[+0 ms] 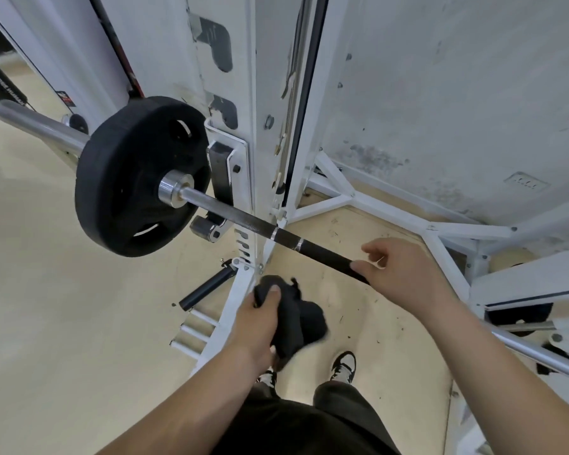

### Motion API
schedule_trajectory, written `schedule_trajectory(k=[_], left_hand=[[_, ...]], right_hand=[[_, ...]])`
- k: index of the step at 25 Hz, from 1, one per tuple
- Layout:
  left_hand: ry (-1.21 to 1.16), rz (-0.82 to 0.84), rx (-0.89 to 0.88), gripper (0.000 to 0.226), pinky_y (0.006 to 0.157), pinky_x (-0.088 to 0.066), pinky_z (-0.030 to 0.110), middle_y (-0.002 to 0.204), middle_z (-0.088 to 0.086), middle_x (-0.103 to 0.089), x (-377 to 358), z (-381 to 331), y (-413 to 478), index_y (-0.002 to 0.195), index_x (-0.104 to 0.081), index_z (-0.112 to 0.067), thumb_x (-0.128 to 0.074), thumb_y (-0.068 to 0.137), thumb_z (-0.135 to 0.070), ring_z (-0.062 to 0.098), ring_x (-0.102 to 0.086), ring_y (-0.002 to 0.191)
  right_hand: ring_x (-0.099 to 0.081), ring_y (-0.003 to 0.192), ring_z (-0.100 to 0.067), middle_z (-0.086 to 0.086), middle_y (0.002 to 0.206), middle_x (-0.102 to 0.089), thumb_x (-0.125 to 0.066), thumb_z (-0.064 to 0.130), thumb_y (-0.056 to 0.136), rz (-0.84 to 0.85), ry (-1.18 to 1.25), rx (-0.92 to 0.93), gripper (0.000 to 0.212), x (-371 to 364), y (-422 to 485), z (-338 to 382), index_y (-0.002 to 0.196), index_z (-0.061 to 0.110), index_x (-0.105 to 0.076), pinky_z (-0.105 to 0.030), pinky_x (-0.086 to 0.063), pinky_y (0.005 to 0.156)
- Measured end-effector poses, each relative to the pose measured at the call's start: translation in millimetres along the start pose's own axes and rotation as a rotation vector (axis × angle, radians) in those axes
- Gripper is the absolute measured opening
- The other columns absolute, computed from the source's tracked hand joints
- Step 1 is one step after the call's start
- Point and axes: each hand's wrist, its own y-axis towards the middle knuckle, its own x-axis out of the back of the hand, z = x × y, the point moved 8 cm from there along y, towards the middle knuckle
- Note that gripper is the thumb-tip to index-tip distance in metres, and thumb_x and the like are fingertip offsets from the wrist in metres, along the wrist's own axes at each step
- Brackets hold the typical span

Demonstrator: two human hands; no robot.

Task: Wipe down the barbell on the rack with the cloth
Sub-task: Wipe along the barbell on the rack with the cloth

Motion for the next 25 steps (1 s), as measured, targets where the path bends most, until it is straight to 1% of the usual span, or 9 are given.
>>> schedule_trajectory(k=[1,3,6,9,14,16,20,23,25], left_hand=[[-0.109,-0.041,0.006,0.029,0.074,-0.063,0.039,0.106,0.003,-0.078,-3.0,-3.0,3.4,0.128,-0.062,-0.021,-0.063,0.102,-0.034,0.025,-0.077,0.092],[-0.251,0.015,-0.012,0.025,0.079,-0.063,0.040,0.104,0.001,-0.080,-21.5,-16.1,13.3,0.129,-0.059,-0.026,-0.055,0.106,-0.035,0.022,-0.078,0.093],[-0.388,0.129,0.060,0.037,0.097,-0.057,0.047,0.118,0.003,-0.077,-63.6,-20.1,17.0,0.135,-0.059,-0.028,-0.054,0.103,-0.047,0.025,-0.074,0.108],[-0.353,0.213,0.116,0.031,0.102,-0.053,0.056,0.116,0.011,-0.076,-114.9,9.2,-6.4,0.131,-0.061,-0.017,-0.051,0.106,-0.033,0.031,-0.070,0.110],[-0.332,0.247,0.081,0.032,0.094,-0.059,0.053,0.124,0.014,-0.074,-138.4,27.3,-11.3,0.134,-0.061,-0.011,-0.049,0.109,-0.027,0.033,-0.069,0.116],[-0.342,0.145,0.045,0.030,0.092,-0.058,0.053,0.121,0.015,-0.073,-113.8,11.1,0.9,0.132,-0.061,-0.011,-0.052,0.108,-0.024,0.033,-0.068,0.111],[-0.566,-0.050,-0.055,0.029,0.088,-0.057,0.049,0.122,0.009,-0.073,-79.8,-21.5,15.9,0.131,-0.059,-0.013,-0.056,0.106,-0.027,0.026,-0.069,0.110],[-0.506,-0.047,-0.024,0.031,0.083,-0.058,0.041,0.128,0.010,-0.071,-108.2,-0.4,6.2,0.135,-0.056,-0.013,-0.047,0.110,-0.026,0.025,-0.069,0.111],[-0.374,0.056,0.034,0.029,0.075,-0.059,0.041,0.125,0.013,-0.071,-134.2,24.4,-9.7,0.135,-0.055,-0.013,-0.042,0.111,-0.022,0.029,-0.069,0.108]], right_hand=[[-0.063,0.101,-0.013,0.013,0.110,-0.067,-0.068,0.052,0.086,0.056,-0.113,-0.019,0.042,-3.4,5.3,-11.0,0.122,0.030,-0.068,-0.039,-0.054,0.088],[-0.063,0.097,-0.017,0.009,0.109,-0.067,-0.066,0.045,0.089,0.158,-0.266,-0.035,0.036,-17.5,7.7,-23.8,0.122,0.030,-0.068,-0.039,-0.055,0.082],[-0.060,0.076,-0.015,0.008,0.080,-0.064,-0.066,0.036,0.088,0.119,-0.324,0.020,0.014,-22.3,8.8,-19.2,0.097,0.030,-0.075,-0.028,-0.045,0.057],[-0.060,0.071,-0.015,0.008,0.074,-0.065,-0.065,0.032,0.085,0.141,-0.322,0.002,0.009,-17.1,14.8,-22.1,0.082,0.030,-0.073,-0.025,-0.041,0.053],[-0.060,0.066,-0.016,0.006,0.068,-0.066,-0.061,0.029,0.083,0.165,-0.329,0.066,0.014,-20.3,17.8,-23.2,0.075,0.027,-0.073,-0.030,-0.055,0.059],[-0.061,0.069,-0.015,0.006,0.073,-0.067,-0.063,0.031,0.087,0.198,-0.260,0.074,0.011,-20.3,15.4,-29.7,0.082,0.029,-0.072,-0.031,-0.054,0.062],[-0.064,0.098,-0.018,0.006,0.112,-0.069,-0.060,0.024,0.095,0.215,0.011,0.091,0.024,-11.1,5.1,-47.0,0.116,0.028,-0.071,-0.039,-0.056,0.086],[-0.062,0.100,-0.013,0.006,0.116,-0.066,-0.055,0.011,0.096,0.131,0.214,0.104,0.033,1.0,7.6,-54.7,0.122,0.024,-0.070,-0.029,-0.053,0.086],[-0.063,0.106,-0.013,0.004,0.114,-0.069,-0.053,0.002,0.092,0.088,0.296,0.091,0.039,7.8,10.0,-58.7,0.120,0.020,-0.072,-0.026,-0.050,0.092]])
